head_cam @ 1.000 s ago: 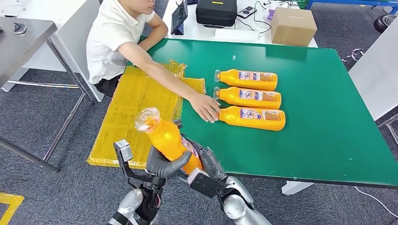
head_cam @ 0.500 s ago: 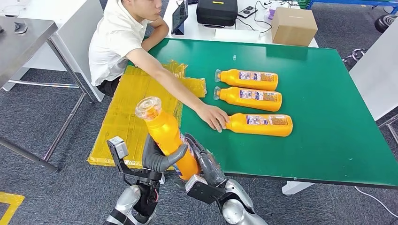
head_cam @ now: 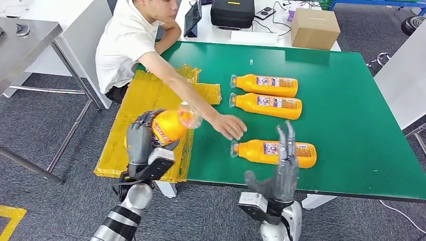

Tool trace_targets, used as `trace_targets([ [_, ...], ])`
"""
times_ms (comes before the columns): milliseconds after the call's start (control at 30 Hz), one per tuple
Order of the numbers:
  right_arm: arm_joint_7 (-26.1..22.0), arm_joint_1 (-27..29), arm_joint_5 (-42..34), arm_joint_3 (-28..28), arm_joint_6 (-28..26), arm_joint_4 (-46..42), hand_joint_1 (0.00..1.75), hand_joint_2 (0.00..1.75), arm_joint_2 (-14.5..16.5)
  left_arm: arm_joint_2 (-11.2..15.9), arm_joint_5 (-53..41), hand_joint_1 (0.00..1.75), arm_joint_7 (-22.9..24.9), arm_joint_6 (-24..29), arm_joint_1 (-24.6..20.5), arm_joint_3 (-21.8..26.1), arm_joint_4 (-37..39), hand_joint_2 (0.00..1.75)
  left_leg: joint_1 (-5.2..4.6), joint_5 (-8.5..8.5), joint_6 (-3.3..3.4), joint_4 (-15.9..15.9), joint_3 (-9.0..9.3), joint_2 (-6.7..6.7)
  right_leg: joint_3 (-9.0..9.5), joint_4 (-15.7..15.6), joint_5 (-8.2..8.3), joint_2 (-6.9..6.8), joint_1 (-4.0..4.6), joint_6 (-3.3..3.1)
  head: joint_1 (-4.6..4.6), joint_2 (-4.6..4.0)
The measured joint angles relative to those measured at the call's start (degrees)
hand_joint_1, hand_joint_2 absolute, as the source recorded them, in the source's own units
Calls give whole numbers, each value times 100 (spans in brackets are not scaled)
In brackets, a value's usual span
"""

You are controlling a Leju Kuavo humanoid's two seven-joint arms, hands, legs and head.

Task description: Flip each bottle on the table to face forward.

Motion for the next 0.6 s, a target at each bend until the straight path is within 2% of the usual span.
trace_targets([
  [33,-7,35,-73,-98,-7,-77,0,0,43,14,-611,175,229,8,-86,107,153,175,-1,0,0,0,0,6,-2,0,2,4,0,-1,0,0],
  [167,-15,60,-500,-156,-9,-98,0,0,86,216,-2267,148,1406,-106,-653,313,1109,175,-1,9,-7,0,1,12,-4,0,11,8,1,-12,1,0],
  [300,-24,60,-703,20,-9,-8,0,0,84,459,-3205,145,2031,-559,-1113,262,2037,175,3,17,-14,0,1,11,-5,7,12,8,4,-15,-1,0],
  [333,-26,61,-753,68,-9,18,0,0,81,495,-3320,123,2107,-661,-1180,234,2221,175,3,17,-14,0,0,12,-7,9,12,8,5,-15,-1,0],
  [400,-27,62,-851,144,-9,64,0,0,67,544,-3401,62,2176,-840,-1282,199,2499,175,4,17,-15,0,-2,11,-10,10,12,8,5,-15,-2,0],
  [433,-27,61,-900,178,-9,86,0,44,56,563,-3420,29,2196,-941,-1330,188,2609,175,4,17,-15,0,-3,10,-10,10,12,8,5,-15,-1,0],
  [467,-28,59,-956,209,-9,107,0,87,44,578,-3423,14,2208,-1060,-1376,179,2698,175,4,17,-15,0,-4,9,-10,9,12,7,5,-15,-1,0],
  [533,-28,43,-1109,276,-8,160,0,175,13,597,-3334,1,2185,-1397,-1474,167,2853,175,3,17,-15,0,-6,7,-10,9,12,6,5,-16,-1,0],
  [600,-28,7,-1258,357,-8,232,0,175,-27,603,-3139,0,2099,-1799,-1580,165,2990,175,3,17,-15,0,-7,7,-10,9,12,7,5,-16,-1,0],
])
